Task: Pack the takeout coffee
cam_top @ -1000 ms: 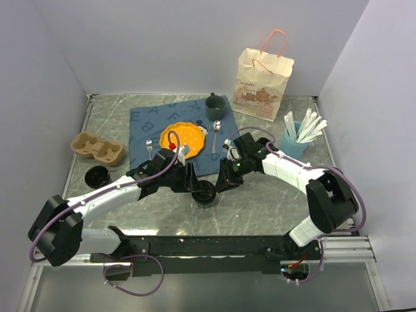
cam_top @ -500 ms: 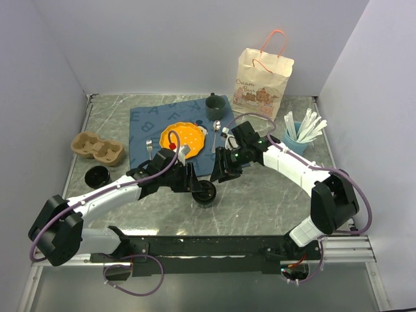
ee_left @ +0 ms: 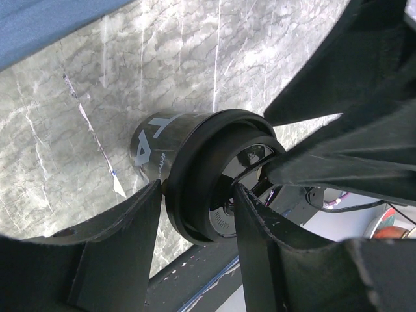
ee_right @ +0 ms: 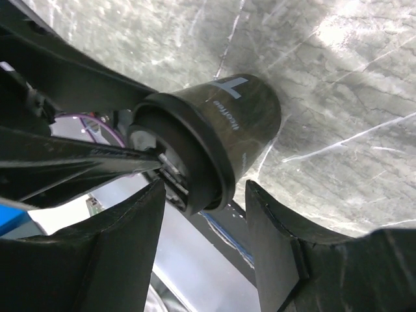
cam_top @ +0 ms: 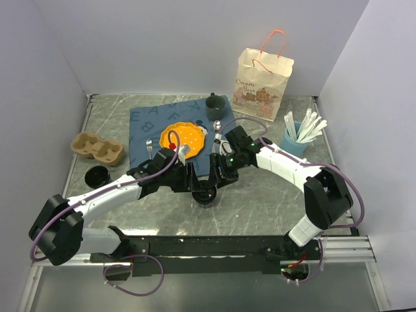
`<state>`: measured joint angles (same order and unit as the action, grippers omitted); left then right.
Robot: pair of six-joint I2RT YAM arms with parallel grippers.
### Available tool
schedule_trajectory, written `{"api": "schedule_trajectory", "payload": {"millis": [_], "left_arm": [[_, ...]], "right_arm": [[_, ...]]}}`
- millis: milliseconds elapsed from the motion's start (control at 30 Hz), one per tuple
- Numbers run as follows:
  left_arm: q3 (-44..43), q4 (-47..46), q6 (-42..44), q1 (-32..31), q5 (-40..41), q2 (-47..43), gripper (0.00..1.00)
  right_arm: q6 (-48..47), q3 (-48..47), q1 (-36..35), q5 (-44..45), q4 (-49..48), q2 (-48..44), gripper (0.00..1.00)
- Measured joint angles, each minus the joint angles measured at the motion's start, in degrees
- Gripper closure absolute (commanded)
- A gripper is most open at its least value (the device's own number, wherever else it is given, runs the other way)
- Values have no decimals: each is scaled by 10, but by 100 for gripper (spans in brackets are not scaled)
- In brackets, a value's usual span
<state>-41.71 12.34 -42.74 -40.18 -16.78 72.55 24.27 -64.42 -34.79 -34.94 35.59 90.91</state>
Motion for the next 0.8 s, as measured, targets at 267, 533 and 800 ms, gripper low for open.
{"api": "schedule_trajectory", "payload": {"millis": [267, 533, 800], "left_arm": [[-1, 3, 0, 0, 0, 1, 48], [-5, 9, 1, 0, 1, 3, 48], [-9, 17, 1, 0, 2, 4, 47]], "right_arm": [[-6, 1, -2, -9, -9, 20, 47], [-9, 1, -2, -16, -15, 21, 54], [-1, 4, -2, -18, -18, 21, 59]]}}
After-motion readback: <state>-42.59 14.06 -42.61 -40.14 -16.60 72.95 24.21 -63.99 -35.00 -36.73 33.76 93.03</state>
